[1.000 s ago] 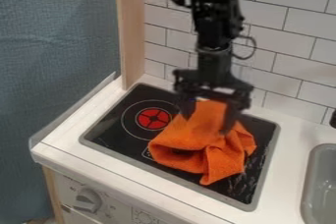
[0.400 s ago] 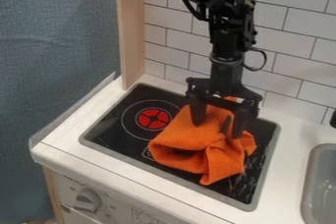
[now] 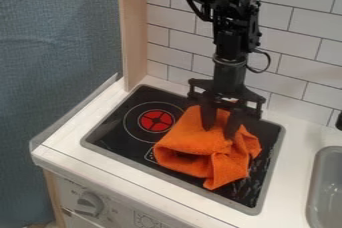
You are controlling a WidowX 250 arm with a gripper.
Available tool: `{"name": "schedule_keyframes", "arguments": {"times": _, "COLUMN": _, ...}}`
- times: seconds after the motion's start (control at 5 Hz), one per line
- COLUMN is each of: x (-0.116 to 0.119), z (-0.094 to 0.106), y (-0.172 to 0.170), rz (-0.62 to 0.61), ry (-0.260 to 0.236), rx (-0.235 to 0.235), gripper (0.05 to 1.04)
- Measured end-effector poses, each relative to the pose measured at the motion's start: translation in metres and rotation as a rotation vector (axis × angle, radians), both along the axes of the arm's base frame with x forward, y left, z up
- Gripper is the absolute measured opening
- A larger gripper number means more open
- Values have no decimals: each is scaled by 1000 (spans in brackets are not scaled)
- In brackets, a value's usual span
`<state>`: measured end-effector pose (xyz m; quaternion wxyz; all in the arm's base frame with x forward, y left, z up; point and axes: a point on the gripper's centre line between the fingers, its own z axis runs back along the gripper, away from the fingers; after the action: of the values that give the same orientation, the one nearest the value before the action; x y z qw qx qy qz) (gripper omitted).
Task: Unfold the cloth from right to the left
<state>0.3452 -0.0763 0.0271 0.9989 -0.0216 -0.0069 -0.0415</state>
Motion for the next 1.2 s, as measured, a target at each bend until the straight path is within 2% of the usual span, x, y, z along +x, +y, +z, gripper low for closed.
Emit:
{"name": "schedule_keyframes", "arguments": {"times": 0.2, "x": -2, "z": 0, "y": 1, "rz": -3, "ry": 13, "rx": -3, "gripper": 162}}
{"name": "schedule_keyframes", "arguments": {"times": 0.4, "x": -1, "z": 3, "y": 5, "rz": 5, "ry": 21, "rx": 1, "gripper": 62}}
{"name": "schedule_keyframes", "arguments": {"times": 0.6, "x": -3, "z": 4, "y": 10, "rz": 16, "ry": 47, "rx": 12, "gripper": 50}}
{"name": "schedule_keyframes", "arguments": {"times": 0.8, "x": -5, "z": 13, "y": 22, "rz": 36, "ry": 99, "rx": 20, "gripper": 50}}
{"name": "schedule_keyframes", "arguments": {"times": 1.0, "x": -3, "z": 35, "y": 43, "rz": 98, "ry": 62, "rx": 1, "gripper": 50}}
{"name": "schedule_keyframes", "arguments": {"times": 1.2, "x": -5, "z": 36, "y": 61, "rz": 144, "ry": 82, "rx": -9, "gripper": 50}}
